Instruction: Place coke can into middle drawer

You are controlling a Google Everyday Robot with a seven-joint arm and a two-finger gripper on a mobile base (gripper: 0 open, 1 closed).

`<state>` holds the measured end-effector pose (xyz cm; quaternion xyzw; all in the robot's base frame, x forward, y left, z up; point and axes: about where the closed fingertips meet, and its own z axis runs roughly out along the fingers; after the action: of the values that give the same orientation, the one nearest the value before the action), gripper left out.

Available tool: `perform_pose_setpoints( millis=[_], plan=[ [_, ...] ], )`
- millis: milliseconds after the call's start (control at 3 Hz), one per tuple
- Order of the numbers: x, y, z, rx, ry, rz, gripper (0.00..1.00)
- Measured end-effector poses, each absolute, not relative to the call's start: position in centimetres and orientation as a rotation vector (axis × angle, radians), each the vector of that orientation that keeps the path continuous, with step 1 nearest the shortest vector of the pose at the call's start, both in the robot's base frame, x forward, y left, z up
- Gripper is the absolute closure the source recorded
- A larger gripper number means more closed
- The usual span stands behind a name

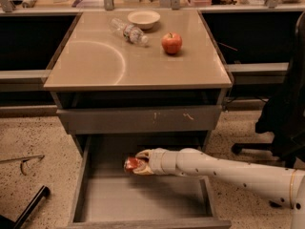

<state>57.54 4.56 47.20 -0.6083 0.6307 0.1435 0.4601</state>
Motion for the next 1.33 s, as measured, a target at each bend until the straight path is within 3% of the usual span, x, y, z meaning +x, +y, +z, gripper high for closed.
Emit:
perform_pose_setpoints(
  millis=[667, 1333],
  plan=[
    [56.33, 4.73, 42.32, -1.486, 1.606, 0.45, 1.0],
    [56.33, 4.73, 42.32, -1.486, 1.606, 0.45, 0.58]
  ],
)
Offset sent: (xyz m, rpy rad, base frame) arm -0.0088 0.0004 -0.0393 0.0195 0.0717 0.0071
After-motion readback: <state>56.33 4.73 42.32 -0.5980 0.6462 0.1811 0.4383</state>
